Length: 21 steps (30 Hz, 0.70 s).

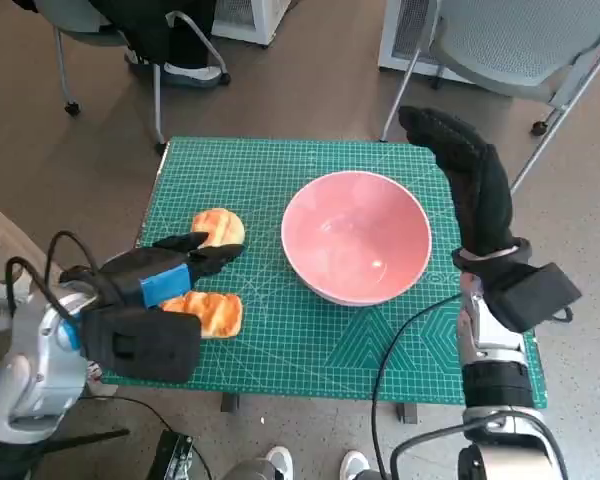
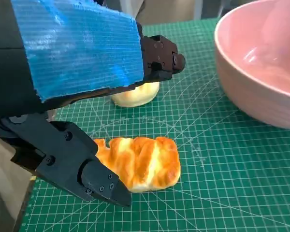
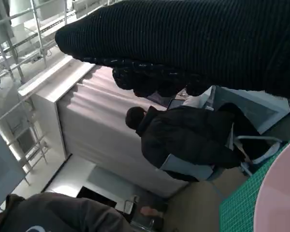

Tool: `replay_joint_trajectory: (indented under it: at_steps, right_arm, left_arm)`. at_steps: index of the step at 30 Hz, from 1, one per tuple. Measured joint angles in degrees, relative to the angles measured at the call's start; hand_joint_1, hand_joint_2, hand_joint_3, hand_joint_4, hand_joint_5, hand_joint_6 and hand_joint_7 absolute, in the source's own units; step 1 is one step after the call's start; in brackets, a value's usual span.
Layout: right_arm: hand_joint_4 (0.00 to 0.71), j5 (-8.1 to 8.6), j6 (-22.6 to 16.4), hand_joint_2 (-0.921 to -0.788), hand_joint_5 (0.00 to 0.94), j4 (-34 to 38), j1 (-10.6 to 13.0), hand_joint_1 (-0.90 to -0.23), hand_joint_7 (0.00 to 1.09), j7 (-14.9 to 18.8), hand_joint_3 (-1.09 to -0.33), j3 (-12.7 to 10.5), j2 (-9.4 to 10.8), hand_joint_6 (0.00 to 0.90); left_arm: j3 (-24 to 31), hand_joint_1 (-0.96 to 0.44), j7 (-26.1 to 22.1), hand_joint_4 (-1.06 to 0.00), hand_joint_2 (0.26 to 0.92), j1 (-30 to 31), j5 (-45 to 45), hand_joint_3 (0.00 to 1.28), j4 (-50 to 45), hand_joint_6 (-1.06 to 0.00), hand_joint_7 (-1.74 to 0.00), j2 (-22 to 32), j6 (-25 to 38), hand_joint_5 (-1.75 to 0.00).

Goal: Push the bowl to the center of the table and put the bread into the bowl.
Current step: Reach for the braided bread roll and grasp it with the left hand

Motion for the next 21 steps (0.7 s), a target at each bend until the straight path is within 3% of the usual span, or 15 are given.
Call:
replay_joint_trajectory:
  at_steps: [21]
  right_arm:
    - [0.169, 0.05, -0.04, -0.921, 0.000, -0.63, 0.32, -0.685, 0.38, 0.74, -0.847, -0.39, -0.03, 0.042]
  left_arm:
    - [-5.58, -0.17, -0.59, -0.02, 0.681, -3.04, 5.87, 0.01, 7.41, -0.17, 0.00, -3.16, 2.96, -0.01]
